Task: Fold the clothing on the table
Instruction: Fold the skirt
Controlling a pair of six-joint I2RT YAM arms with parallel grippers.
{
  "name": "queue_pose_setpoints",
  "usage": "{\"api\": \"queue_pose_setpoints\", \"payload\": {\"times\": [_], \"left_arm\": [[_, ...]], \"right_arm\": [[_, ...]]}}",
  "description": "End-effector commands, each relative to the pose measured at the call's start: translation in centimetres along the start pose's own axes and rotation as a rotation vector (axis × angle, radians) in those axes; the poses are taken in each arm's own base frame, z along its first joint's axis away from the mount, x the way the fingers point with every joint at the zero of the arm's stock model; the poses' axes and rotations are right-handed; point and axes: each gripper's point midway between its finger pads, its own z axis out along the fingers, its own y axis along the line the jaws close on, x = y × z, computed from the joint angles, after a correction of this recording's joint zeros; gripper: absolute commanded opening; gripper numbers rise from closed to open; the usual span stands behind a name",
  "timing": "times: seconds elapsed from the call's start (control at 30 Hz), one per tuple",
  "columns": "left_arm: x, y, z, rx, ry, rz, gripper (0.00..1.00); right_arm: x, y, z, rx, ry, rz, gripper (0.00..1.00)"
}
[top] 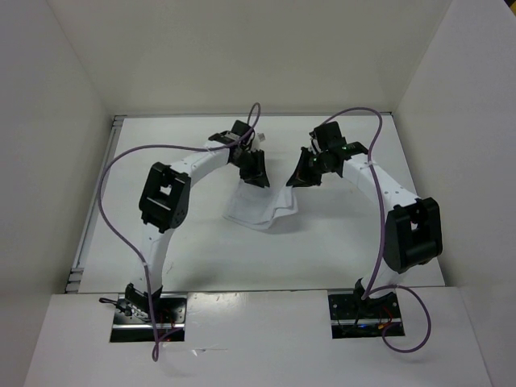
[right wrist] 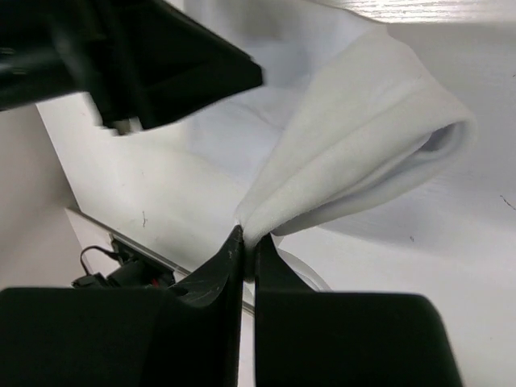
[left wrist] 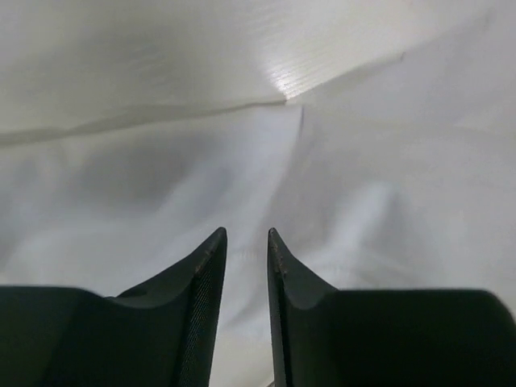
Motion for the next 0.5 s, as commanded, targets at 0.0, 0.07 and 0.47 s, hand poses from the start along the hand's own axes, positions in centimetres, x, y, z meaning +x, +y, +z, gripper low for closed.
{"api": "queue_pose_setpoints", "payload": {"times": [0.0,0.07,0.47], "left_arm": [[-1.4,-2.7,-5.7,0.033,-0.100,0.052,0.35],[-1.5,-1.1,-6.5,0.002,-0.118,0.017,0.37],[1.2,9.9,-8.5,-0.284,-0.143,-0.106,0.37]], "right_arm": [[0.0,1.4,-2.0,-0.034,-0.025,-0.055,0.00],[0.1,0.9,-2.2,-0.026,-0.022,-0.053,0.00],[1.0,-0.9,-1.5,0.023,0.044,-0.090,0.00]]}}
